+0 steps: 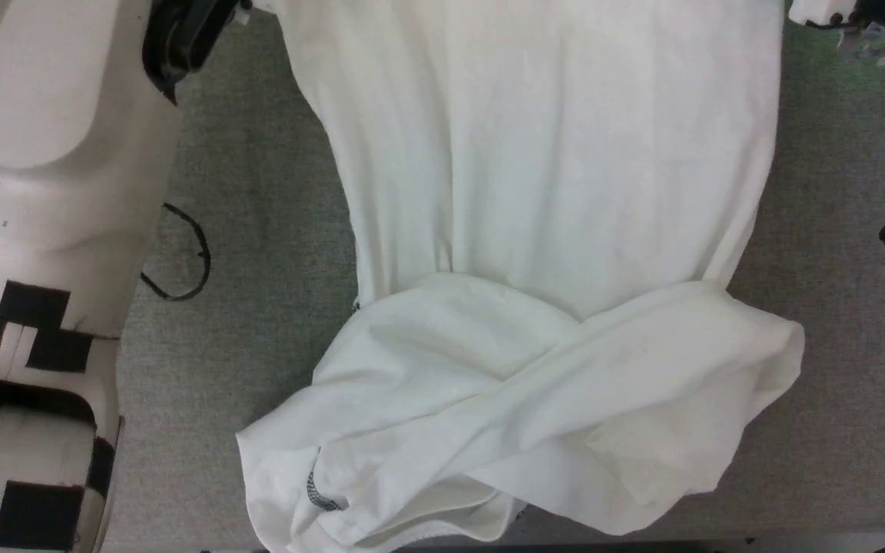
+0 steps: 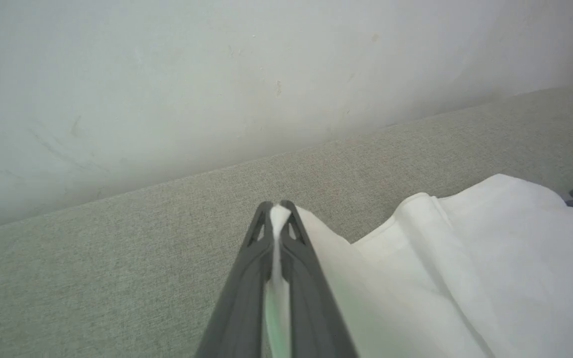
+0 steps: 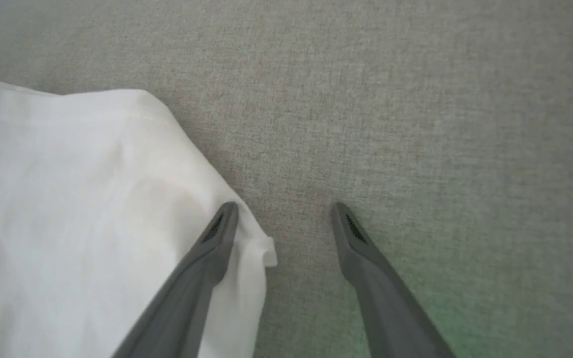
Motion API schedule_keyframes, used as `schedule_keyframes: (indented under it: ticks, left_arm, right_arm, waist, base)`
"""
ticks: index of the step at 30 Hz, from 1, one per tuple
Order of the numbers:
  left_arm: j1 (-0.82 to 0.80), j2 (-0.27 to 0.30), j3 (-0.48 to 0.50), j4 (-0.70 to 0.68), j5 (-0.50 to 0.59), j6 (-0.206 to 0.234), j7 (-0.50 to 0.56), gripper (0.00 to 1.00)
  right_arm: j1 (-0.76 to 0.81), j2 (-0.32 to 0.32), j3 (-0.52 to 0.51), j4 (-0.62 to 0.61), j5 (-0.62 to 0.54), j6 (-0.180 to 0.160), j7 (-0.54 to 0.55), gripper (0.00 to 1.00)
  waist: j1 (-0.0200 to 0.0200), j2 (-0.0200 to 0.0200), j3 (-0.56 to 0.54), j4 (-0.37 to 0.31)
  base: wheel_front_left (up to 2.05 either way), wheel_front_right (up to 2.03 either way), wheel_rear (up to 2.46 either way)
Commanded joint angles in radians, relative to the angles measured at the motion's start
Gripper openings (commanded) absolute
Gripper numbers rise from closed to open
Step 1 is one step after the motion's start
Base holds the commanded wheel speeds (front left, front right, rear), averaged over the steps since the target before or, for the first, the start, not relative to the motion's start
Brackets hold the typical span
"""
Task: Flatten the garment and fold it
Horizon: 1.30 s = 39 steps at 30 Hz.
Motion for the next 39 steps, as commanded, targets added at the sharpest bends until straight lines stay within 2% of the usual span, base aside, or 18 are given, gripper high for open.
schedule_keyframes:
  ticks: [1,2,3,4,9,12,23,32,35,39]
  left_arm:
    - [-0.014,0.002,-0.003,0.009,-0.006,-0.009,-0.011,0.0]
    - [-0.016,0.005,-0.003,0.014,-0.008,-0.01,-0.012,0.0]
    - [-0.017,0.006,-0.002,0.019,-0.01,-0.011,-0.012,0.0]
    - [-0.018,0.009,-0.002,0.024,-0.012,-0.012,-0.012,0.0]
    - [-0.024,0.015,-0.003,0.047,-0.019,-0.018,-0.016,0.0]
    - [-0.025,0.017,-0.002,0.067,-0.022,-0.019,-0.031,0.0]
    - [-0.039,0.07,0.02,0.157,-0.005,-0.014,-0.191,0.0]
    - [-0.064,0.093,0.053,0.222,-0.015,-0.004,-0.321,0.0]
    - [-0.012,0.074,0.086,0.232,-0.06,0.0,-0.357,0.0]
    - [0.135,0.043,0.132,0.22,-0.128,0.01,-0.416,0.0]
  right_arm:
    - [0.031,0.028,0.043,0.038,0.023,-0.001,0.078,1.0]
    - [0.035,0.029,0.057,0.041,0.03,-0.001,0.104,0.49]
    - [0.039,0.029,0.065,0.044,0.039,-0.001,0.124,0.21]
    - [0.043,0.028,0.074,0.046,0.046,-0.001,0.143,0.0]
    - [0.045,0.012,0.102,0.026,0.062,-0.001,0.16,0.0]
    - [0.034,-0.014,0.111,-0.003,0.068,-0.001,0.124,0.0]
    - [-0.035,-0.119,0.076,-0.017,-0.023,-0.001,-0.262,0.0]
    - [-0.037,-0.107,0.063,0.02,-0.074,-0.001,-0.511,0.0]
    - [0.001,-0.094,0.073,0.016,-0.067,-0.001,-0.562,0.0]
    - [0.119,-0.089,0.107,-0.021,-0.049,-0.001,-0.619,0.0]
  waist:
    - [0.0003,0.0,0.032,0.025]
    - [0.0003,0.0,0.033,0.024]
    - [0.0003,0.0,0.033,0.023]
    - [0.0003,0.0,0.034,0.021]
    - [0.0003,0.0,0.033,0.019]
    - [0.0003,0.0,0.024,0.02]
    - [0.0003,0.0,-0.112,0.008]
    - [0.0003,0.0,-0.218,-0.019]
    - [0.0003,0.0,-0.258,-0.018]
    - [0.0003,0.0,-0.328,-0.009]
  base:
    - [0.0,0.0,0.0]
    - [0.0,0.0,0.0]
    - [0.0,0.0,0.0]
    - [0.0,0.0,0.0]
    - [0.0,0.0,0.0]
    - [0.0,0.0,0.0]
    - [0.0,0.0,0.0]
    - [0.0,0.0,0.0]
    - [0.0,0.0,0.0]
    - [0.0,0.0,0.0]
